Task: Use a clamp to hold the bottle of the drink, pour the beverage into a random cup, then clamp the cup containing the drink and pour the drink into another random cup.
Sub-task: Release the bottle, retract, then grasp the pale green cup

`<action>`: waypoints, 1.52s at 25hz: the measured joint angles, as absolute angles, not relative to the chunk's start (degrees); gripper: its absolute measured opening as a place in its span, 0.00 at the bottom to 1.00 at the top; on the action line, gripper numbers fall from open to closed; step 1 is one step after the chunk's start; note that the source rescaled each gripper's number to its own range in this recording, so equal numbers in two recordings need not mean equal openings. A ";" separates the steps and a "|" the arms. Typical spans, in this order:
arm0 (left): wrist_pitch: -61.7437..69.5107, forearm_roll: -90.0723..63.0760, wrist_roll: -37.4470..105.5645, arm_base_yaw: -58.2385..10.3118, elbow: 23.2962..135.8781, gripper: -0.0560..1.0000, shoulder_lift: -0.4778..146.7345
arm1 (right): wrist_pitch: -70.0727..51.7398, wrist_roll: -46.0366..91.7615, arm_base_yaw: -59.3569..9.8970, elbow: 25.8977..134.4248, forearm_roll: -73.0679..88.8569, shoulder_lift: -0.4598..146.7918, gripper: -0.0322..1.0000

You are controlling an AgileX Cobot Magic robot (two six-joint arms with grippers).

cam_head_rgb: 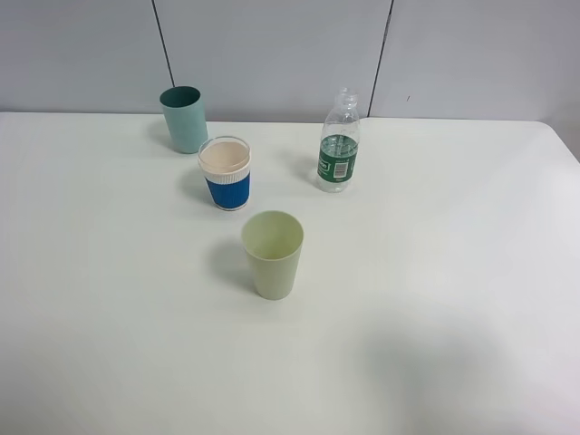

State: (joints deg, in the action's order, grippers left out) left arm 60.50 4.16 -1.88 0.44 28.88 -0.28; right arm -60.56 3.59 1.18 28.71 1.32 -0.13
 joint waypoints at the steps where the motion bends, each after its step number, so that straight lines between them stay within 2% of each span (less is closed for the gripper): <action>1: 60.50 4.16 -1.88 0.44 28.88 1.00 -0.28 | -60.56 3.59 1.18 28.71 1.32 -0.13 0.94; 38: 60.50 4.22 -1.67 0.44 28.88 1.00 -0.28 | -60.56 3.54 1.18 28.71 1.32 -0.13 0.94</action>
State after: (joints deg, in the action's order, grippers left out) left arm 60.50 4.22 -1.67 0.44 28.88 -0.28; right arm -60.56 3.54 1.18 28.71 1.32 -0.13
